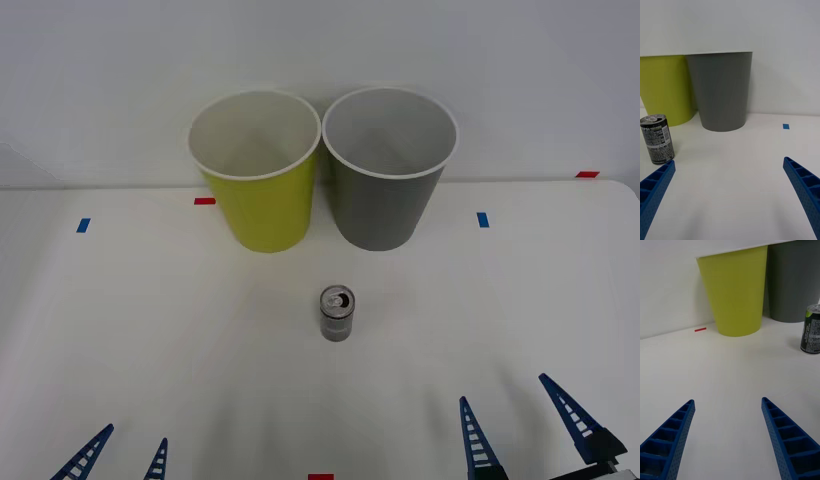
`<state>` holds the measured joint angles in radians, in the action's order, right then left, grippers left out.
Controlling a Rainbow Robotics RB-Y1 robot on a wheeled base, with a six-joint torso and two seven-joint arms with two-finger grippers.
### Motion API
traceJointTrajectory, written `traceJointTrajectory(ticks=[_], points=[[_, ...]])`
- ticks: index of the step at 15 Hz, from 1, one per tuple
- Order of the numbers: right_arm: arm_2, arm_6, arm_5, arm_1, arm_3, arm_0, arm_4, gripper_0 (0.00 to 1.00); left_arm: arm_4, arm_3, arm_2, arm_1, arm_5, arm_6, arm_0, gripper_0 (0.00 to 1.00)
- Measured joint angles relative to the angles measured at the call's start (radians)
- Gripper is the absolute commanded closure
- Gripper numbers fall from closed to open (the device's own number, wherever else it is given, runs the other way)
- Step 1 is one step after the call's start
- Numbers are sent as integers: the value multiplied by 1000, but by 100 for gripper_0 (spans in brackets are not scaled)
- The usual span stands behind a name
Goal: Put cans in the gray bin and PET bottles in the light green bin.
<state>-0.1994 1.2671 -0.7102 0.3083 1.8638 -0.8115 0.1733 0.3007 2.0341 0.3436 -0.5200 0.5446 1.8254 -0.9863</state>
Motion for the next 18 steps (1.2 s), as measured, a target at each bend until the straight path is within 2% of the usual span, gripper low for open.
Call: traceJointTrajectory(ticks=[18], points=[[0,0,0,0,0,0,0,0,0,0,0,0,0,0,0,40]])
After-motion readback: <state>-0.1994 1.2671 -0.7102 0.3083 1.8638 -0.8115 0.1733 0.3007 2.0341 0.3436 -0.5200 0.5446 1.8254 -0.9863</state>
